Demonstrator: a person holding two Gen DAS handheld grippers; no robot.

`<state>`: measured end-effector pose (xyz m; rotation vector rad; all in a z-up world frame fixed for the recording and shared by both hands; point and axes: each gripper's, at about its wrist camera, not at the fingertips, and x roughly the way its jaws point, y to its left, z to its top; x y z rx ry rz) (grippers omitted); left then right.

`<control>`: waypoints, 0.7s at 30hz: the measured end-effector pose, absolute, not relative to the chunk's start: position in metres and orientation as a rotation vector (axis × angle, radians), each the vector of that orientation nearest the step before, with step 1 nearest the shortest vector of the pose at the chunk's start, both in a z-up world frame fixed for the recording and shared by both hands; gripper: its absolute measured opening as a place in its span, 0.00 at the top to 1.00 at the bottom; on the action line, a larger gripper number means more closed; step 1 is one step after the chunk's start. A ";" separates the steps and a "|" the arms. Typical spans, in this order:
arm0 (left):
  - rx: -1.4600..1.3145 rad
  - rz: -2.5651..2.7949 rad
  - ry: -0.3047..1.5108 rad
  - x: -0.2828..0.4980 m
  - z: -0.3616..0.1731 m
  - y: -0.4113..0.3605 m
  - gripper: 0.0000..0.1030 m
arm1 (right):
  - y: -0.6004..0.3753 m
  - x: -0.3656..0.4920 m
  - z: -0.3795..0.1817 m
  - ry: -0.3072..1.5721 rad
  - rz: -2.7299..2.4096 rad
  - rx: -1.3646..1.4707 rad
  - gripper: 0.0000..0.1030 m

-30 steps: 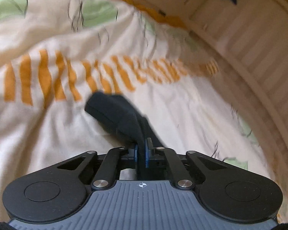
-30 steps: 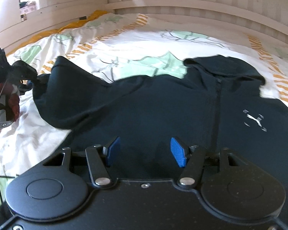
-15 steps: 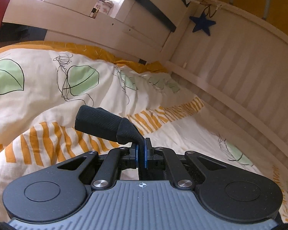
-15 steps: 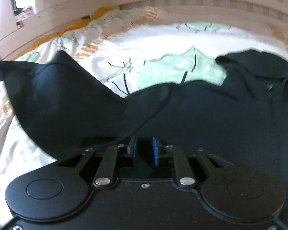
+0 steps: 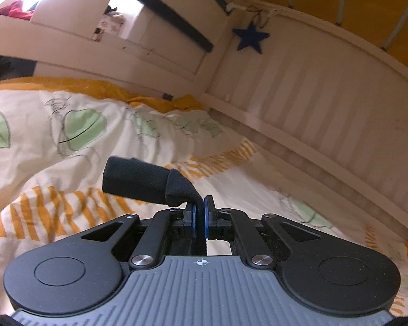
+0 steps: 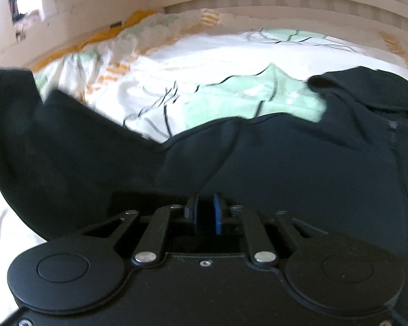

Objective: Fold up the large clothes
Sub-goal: 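Lift the sleeve with the left tool and fold it across the hoodie body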

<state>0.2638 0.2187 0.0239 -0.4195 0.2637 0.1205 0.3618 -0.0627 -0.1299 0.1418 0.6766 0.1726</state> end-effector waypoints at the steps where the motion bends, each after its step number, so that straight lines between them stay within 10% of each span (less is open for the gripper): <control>1: -0.409 0.108 0.256 0.262 0.027 0.212 0.96 | -0.070 0.354 -0.125 0.672 0.168 0.150 0.71; 21: -0.219 -0.450 0.494 0.251 0.007 -0.043 0.95 | -0.231 0.219 -0.105 0.640 -0.069 0.359 0.63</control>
